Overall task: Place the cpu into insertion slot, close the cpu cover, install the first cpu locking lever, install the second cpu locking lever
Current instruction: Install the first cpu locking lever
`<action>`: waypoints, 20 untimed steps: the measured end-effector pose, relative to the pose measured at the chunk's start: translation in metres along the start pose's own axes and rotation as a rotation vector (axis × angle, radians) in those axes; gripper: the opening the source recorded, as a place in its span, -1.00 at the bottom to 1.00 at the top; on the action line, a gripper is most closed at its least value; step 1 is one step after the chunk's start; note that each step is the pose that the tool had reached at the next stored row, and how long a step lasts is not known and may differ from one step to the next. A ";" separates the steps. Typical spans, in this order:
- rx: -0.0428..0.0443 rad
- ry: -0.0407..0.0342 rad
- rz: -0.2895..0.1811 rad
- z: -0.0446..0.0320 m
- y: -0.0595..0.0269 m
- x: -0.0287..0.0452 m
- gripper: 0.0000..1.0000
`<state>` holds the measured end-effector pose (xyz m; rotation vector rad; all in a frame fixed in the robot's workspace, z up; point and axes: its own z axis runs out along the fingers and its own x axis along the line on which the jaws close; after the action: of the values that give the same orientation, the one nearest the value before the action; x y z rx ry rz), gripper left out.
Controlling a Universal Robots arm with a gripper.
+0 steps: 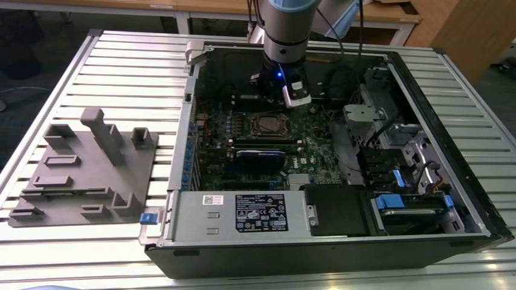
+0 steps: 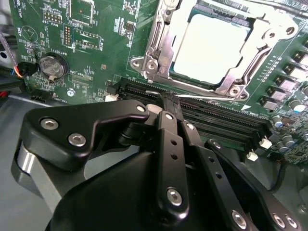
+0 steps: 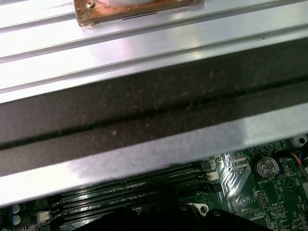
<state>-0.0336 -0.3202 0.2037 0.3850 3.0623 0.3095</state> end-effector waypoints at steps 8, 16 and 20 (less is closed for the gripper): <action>0.0234 -0.0064 -0.001 0.0015 0.0007 0.0003 -0.79; 0.0381 -0.0109 0.002 0.0025 0.0055 0.0015 -0.79; 0.0554 -0.0153 0.001 0.0028 0.0073 0.0020 -0.79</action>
<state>-0.0336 -0.3122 0.2024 0.3892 3.0612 0.2211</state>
